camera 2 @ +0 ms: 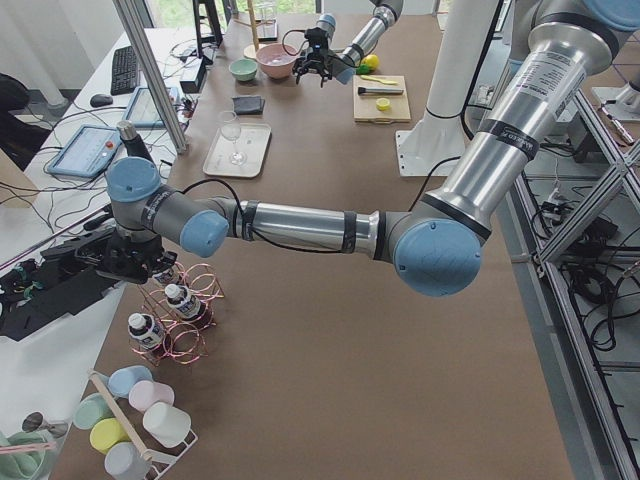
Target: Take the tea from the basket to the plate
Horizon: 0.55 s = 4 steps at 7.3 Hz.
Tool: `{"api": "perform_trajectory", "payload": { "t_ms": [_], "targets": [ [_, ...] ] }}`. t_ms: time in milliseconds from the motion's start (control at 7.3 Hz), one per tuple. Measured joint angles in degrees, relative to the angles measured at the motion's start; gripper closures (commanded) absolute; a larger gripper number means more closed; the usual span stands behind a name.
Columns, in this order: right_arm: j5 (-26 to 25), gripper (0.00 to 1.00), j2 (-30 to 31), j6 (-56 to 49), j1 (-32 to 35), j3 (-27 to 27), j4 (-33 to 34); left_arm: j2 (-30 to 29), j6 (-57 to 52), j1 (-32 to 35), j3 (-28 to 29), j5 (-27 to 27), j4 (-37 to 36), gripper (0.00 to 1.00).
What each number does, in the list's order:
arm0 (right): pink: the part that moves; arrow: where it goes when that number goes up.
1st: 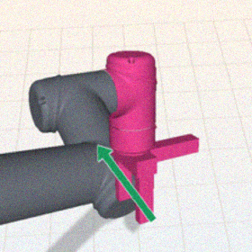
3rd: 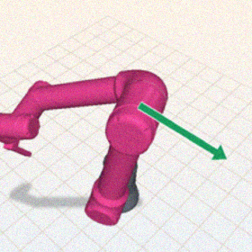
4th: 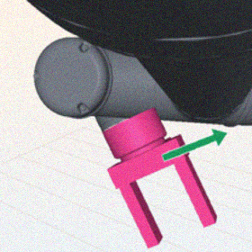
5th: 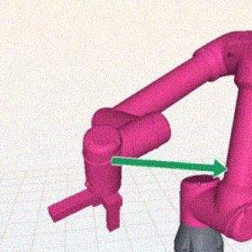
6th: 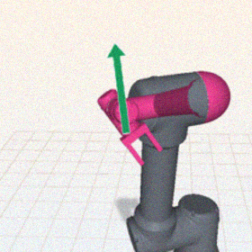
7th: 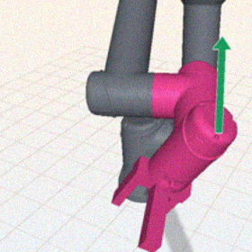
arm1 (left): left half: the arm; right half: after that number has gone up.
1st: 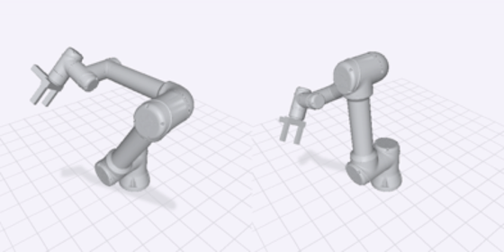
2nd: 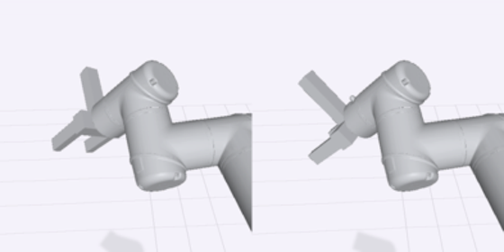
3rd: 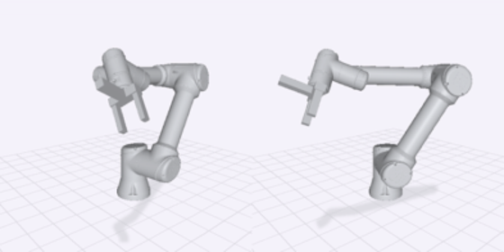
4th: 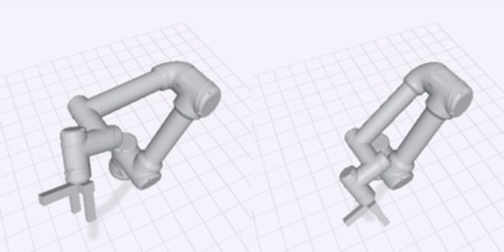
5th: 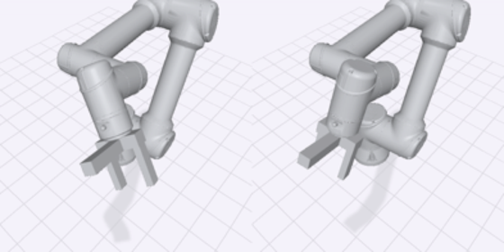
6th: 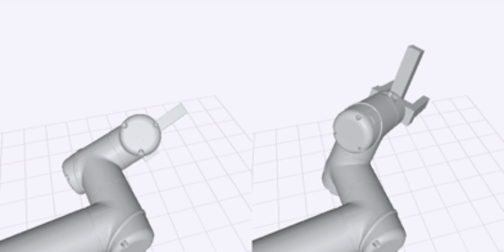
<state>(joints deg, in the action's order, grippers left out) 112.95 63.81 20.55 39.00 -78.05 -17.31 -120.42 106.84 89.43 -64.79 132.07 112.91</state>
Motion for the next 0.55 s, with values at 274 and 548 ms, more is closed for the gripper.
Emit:
{"api": "perform_trajectory", "payload": {
  "t_ms": [274,548],
  "targets": [
    [1.3,0.0,-0.5,0.4,-0.7,-0.4,1.2,0.0,0.0,1.3,-1.4,0.2,-0.2,1.0],
    [1.5,0.0,-0.6,0.5,-0.7,-1.1,1.3,1.4,1.7,1.8,-7.8,0.4,-1.8,1.0]
  ]
}}
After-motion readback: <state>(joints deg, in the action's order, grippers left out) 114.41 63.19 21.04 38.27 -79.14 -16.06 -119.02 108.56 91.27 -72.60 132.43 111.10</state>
